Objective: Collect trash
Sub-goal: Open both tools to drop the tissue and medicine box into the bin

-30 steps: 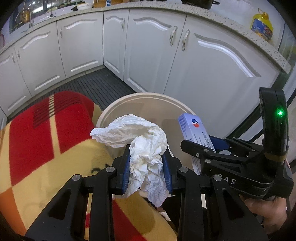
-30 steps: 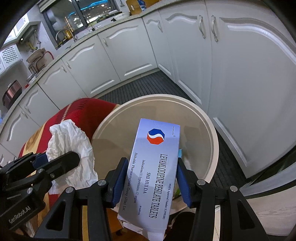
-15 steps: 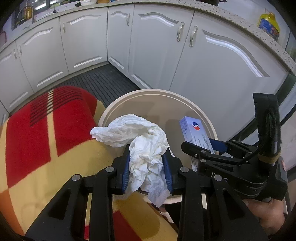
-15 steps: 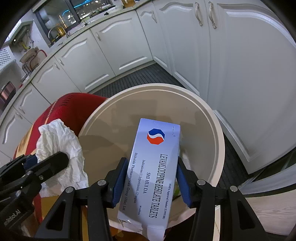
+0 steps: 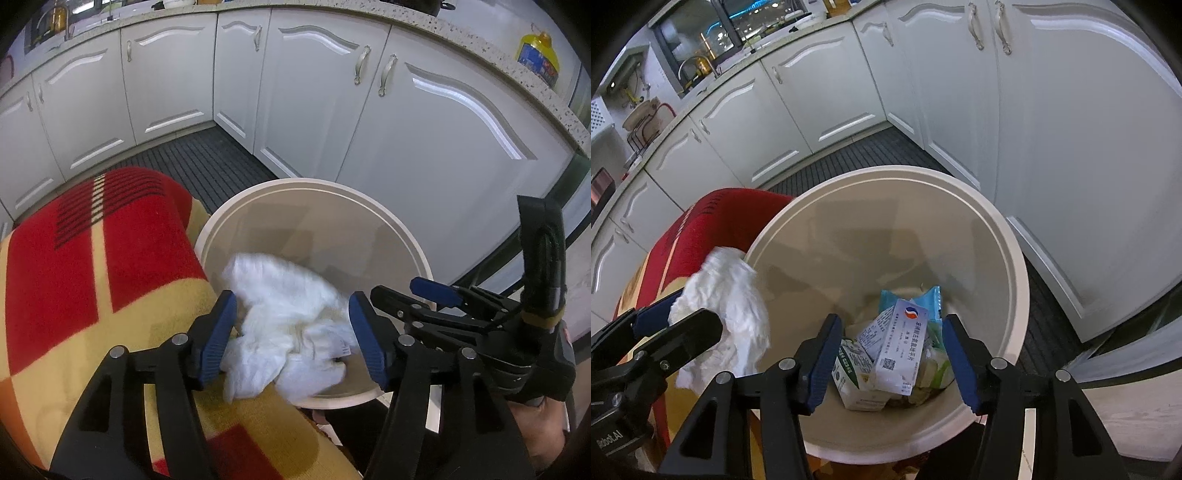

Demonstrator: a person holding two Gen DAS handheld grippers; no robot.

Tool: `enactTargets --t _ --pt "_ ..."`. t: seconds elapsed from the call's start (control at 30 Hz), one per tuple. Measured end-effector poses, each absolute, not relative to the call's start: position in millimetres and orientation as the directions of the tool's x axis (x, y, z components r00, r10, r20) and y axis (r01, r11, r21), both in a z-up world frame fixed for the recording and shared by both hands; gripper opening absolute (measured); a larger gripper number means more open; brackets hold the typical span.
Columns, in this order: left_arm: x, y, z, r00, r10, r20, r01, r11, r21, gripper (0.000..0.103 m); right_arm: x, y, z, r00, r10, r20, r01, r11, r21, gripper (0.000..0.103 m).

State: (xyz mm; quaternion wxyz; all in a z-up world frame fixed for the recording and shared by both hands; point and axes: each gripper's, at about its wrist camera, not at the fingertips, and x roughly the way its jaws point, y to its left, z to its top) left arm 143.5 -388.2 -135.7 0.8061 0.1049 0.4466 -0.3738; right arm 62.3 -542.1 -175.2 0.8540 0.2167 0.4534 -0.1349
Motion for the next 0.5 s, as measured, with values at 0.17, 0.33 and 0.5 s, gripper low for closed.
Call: enactTargets --t 0.17,0.33,0.5 --pt "145 -382 -134 0.307 -0.528 -0.791 0.697 0.691 -0.191 0.072 51 -543 -165 0.574 -0.053 -0.817 0.434 0.866 0.249 0.061" --pt "139 -377 -126 0.352 -0.522 -0.777 0.692 0.704 -0.159 0.072 43 -538 -155 0.587 -0.061 -0.807 0.435 0.865 0.251 0.062" --pt "127 -365 -112 0.468 -0.503 -0.726 0.662 0.744 -0.089 0.072 37 -527 -148 0.599 -0.068 -0.798 0.418 0.876 0.239 0.065"
